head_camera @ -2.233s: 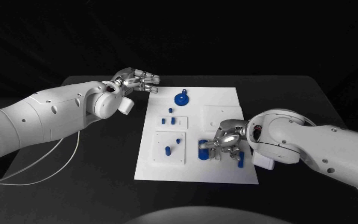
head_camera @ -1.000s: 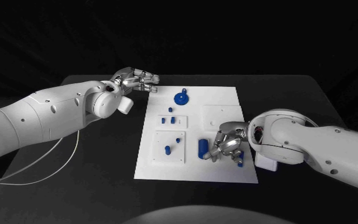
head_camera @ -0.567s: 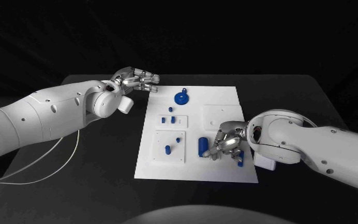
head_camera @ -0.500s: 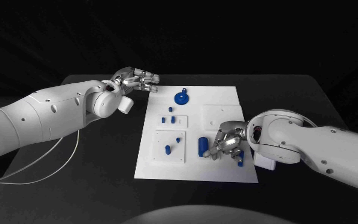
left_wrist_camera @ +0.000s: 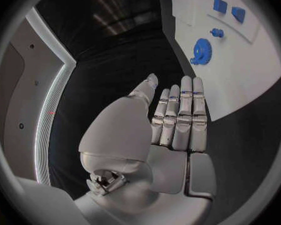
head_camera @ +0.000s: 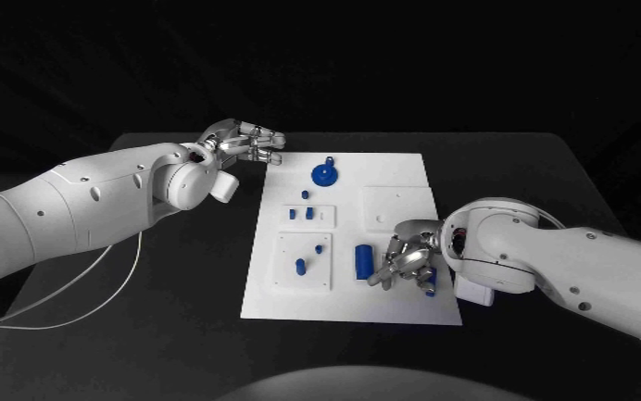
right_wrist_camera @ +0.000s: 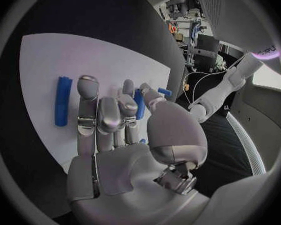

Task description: Assemble the parts on the task board

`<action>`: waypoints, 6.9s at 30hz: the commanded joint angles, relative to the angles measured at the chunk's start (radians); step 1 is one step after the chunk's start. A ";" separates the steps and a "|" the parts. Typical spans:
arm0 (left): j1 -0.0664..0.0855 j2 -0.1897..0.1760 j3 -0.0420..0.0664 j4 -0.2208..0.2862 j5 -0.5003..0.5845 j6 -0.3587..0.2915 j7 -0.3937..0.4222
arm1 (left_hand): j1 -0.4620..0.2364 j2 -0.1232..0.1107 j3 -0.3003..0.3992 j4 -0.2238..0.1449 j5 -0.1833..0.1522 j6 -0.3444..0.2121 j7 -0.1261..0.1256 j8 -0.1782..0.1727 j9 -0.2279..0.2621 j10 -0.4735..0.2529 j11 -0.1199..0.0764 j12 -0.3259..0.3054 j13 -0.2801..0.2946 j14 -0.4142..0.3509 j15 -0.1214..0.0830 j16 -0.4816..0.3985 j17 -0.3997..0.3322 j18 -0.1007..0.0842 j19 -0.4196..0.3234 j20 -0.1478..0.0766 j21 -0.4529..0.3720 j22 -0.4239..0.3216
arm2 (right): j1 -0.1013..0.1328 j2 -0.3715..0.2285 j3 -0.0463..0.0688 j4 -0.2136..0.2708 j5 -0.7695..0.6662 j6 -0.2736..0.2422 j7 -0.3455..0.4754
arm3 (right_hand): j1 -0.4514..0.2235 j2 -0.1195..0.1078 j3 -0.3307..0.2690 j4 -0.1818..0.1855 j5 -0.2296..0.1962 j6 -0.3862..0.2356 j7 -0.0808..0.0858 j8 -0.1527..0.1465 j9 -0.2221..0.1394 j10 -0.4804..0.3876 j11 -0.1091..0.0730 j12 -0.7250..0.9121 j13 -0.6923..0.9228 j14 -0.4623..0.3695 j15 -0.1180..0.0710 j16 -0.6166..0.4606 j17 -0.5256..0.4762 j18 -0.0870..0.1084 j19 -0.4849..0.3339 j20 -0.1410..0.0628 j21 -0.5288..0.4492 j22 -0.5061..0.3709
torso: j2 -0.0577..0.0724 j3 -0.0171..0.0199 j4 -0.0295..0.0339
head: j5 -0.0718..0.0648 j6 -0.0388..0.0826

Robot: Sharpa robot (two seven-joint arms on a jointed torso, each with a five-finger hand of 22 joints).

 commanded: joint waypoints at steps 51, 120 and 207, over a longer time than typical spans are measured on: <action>-0.002 -0.016 0.000 0.001 -0.004 0.001 0.022 | -0.002 0.000 -0.017 0.009 -0.034 -0.002 -0.005 -0.002 0.000 0.004 -0.002 0.004 0.001 -0.003 -0.004 -0.005 0.003 -0.004 0.006 0.001 0.011 -0.019 | 0.018 -0.252 0.070 0.047 -0.020 0.200 0.017 | 0.035 0.024 -0.045 0.009 -0.021 -0.037 0.018 -0.002 -0.179 -0.008 0.015 0.019 -0.016 0.007 0.011 -0.001 -0.004 0.000 0.042 0.016 -0.019 0.002 | -0.002 -0.0019 -0.0016 | -0.044 0.014; -0.002 -0.040 -0.002 0.018 -0.022 0.015 0.013 | 0.007 0.021 -0.089 0.011 -0.055 -0.005 -0.004 -0.002 0.000 0.001 -0.001 0.005 0.001 -0.005 -0.002 -0.005 0.005 -0.005 0.017 0.003 0.003 -0.057 | -0.110 -0.129 0.056 0.038 -0.343 -0.074 -0.040 | 0.118 -0.065 0.376 -0.219 0.414 -0.118 0.085 -0.003 -0.475 -0.044 0.037 -0.002 -0.026 -0.002 0.019 -0.037 -0.027 0.028 0.037 0.023 -0.032 0.028 | 0.000 0.0000 -0.0002 | -0.025 0.000; -0.002 -0.037 -0.003 0.021 -0.030 0.043 -0.015 | 0.006 0.020 -0.089 0.012 -0.055 -0.011 -0.002 -0.002 0.000 -0.004 0.001 0.005 0.002 -0.004 -0.002 -0.005 0.006 -0.004 0.017 0.003 0.010 -0.068 | -0.065 -0.077 0.064 0.021 0.156 -0.252 -0.044 | 0.051 -0.025 0.473 -0.249 0.395 -0.045 0.068 -0.002 -0.529 -0.041 0.025 -0.013 -0.048 -0.001 0.012 -0.032 -0.022 0.026 0.041 0.018 -0.029 0.088 | -0.001 0.0003 -0.0021 | -0.012 -0.010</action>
